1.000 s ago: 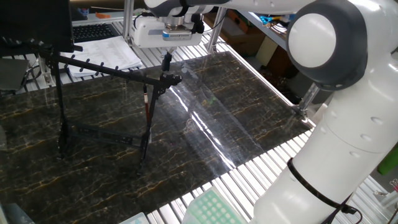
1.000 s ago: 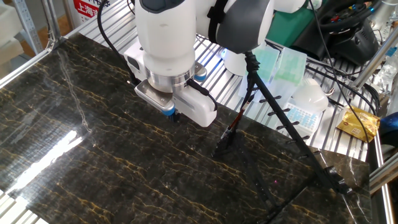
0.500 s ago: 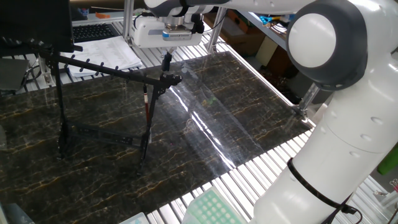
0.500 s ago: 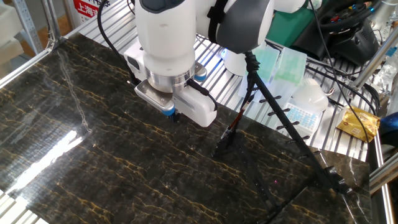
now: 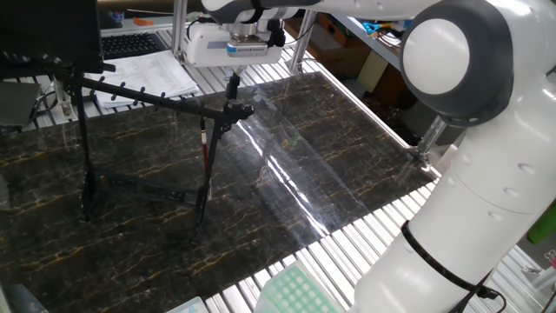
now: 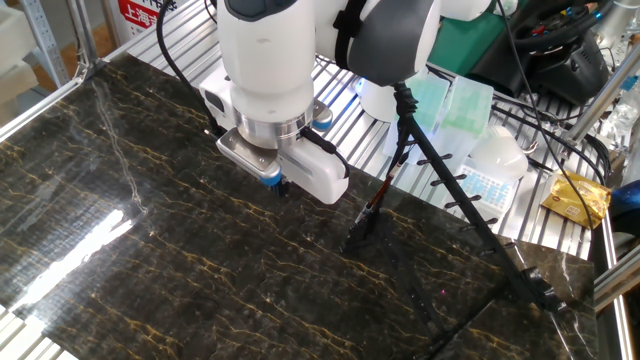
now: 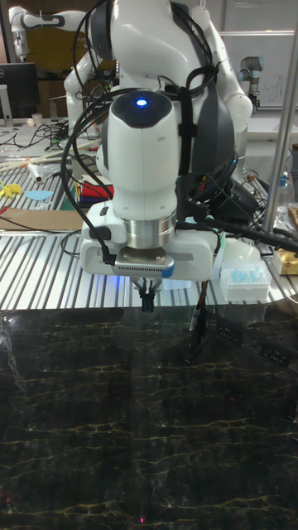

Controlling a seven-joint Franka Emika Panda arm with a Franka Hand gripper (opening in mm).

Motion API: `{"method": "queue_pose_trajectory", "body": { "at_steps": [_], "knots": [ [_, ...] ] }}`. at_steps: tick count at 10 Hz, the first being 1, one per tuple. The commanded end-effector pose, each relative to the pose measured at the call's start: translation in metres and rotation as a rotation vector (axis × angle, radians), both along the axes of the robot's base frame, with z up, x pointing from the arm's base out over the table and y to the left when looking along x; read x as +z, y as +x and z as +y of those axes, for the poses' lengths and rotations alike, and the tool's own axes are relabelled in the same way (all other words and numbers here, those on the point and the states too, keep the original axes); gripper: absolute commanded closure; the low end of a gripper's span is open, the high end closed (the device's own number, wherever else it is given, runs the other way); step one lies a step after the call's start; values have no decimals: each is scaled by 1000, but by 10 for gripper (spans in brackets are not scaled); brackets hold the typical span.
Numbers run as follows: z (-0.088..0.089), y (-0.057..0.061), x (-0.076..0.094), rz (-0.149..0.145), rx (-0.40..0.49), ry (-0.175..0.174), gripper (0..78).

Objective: Place the brush on the pen rack

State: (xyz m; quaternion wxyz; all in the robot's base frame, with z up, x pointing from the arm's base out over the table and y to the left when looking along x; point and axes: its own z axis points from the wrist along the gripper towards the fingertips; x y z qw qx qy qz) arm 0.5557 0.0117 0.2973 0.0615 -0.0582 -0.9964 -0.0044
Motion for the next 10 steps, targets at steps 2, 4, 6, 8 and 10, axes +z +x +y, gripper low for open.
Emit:
{"method": "queue_pose_trajectory", "body": {
  "at_steps": [2, 4, 6, 8, 10],
  "knots": [
    [7, -3, 4, -76, 37, -11, 760],
    [7, -3, 4, -68, 42, -5, 760],
    [7, -3, 4, -66, 40, -21, 760],
    [7, -3, 4, -69, 45, -31, 760],
    [7, -3, 4, -74, 60, -28, 760]
  ]
}}
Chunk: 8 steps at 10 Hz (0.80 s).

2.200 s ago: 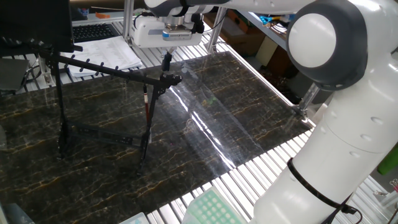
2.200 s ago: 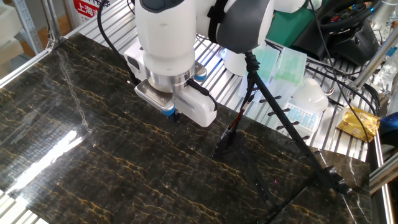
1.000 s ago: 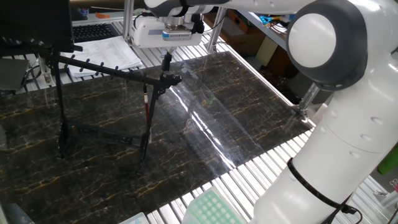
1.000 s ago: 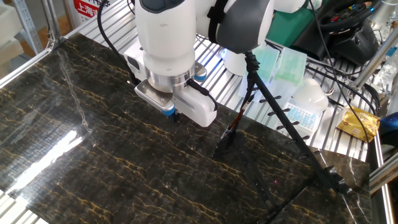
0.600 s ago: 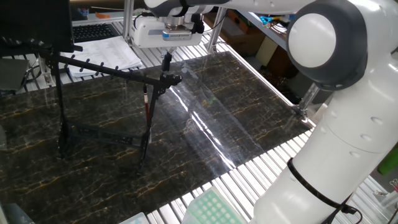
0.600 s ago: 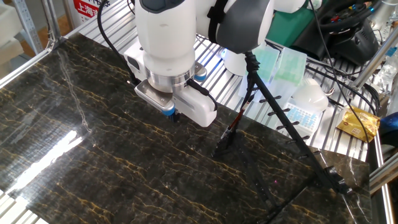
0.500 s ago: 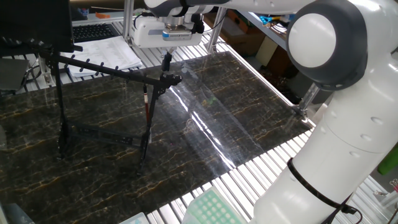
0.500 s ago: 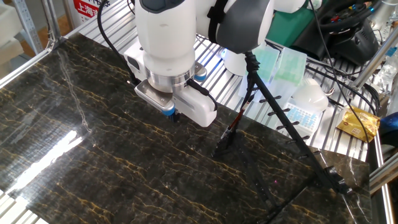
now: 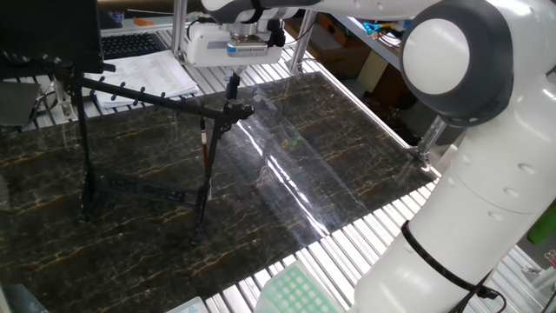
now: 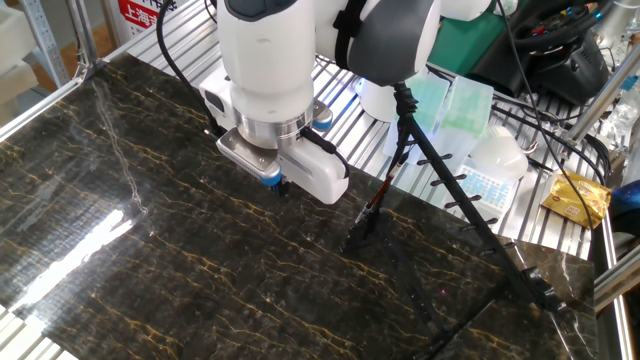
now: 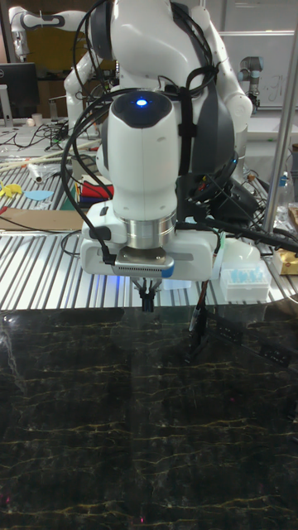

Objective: Place the brush on the pen rack

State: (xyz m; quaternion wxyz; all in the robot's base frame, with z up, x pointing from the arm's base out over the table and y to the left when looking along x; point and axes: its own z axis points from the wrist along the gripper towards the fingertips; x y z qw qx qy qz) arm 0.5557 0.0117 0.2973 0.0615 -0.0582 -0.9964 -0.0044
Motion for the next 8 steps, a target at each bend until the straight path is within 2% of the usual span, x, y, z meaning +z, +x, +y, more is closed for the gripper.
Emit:
{"method": "queue_pose_trajectory", "body": {
  "at_steps": [1, 6, 8],
  "knots": [
    [7, -3, 4, -75, 61, -28, 760],
    [7, -3, 4, -83, 63, -28, 760],
    [7, -3, 4, -98, 76, -28, 760]
  ]
}}
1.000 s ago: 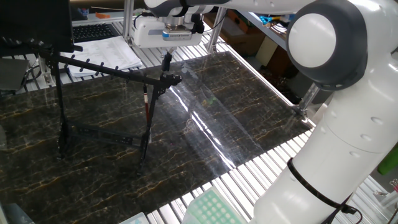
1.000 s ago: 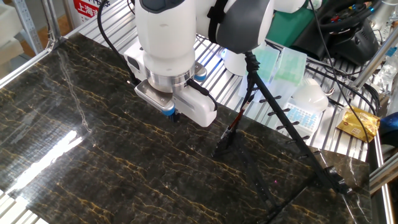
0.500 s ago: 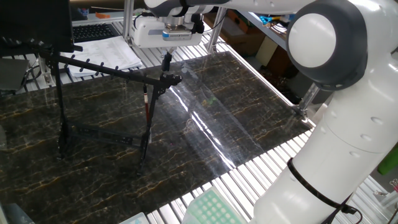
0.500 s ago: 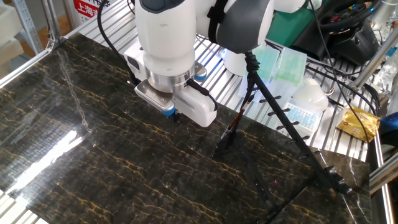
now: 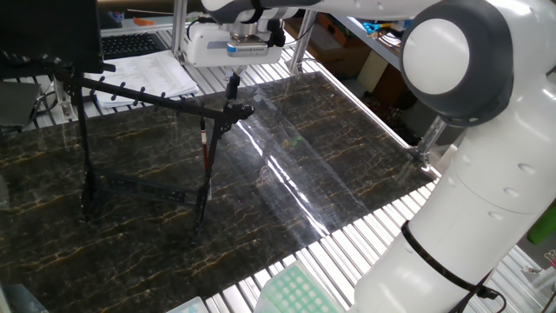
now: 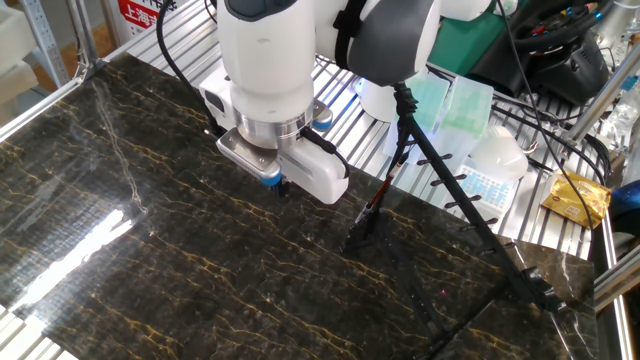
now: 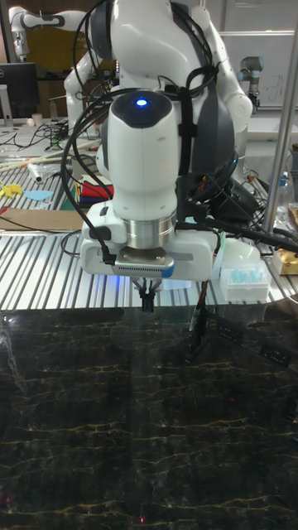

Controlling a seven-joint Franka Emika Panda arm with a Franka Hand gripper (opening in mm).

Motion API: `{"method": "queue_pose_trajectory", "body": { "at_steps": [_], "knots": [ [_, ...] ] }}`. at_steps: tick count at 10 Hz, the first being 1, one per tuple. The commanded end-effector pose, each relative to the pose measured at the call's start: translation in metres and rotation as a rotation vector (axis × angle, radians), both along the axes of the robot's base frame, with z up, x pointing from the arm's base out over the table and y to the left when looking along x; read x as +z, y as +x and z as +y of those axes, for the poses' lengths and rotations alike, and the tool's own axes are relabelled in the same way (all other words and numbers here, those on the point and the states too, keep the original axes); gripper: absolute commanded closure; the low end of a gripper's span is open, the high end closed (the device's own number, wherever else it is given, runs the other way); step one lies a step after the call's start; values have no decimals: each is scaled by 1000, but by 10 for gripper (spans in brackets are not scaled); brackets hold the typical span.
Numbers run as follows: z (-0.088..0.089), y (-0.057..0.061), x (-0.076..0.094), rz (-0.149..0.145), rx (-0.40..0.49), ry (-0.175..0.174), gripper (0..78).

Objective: Place the brush on the pen rack

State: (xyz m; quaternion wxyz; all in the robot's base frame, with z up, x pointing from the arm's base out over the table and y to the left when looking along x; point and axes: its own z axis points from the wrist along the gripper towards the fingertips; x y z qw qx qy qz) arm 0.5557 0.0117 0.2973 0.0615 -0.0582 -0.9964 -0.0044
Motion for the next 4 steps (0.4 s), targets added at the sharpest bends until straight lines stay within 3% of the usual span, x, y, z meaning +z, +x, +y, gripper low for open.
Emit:
{"method": "queue_pose_trajectory", "body": {
  "at_steps": [1, 4],
  "knots": [
    [7, -3, 4, -105, 78, -28, 760],
    [7, -3, 4, -107, 79, -27, 760]
  ]
}}
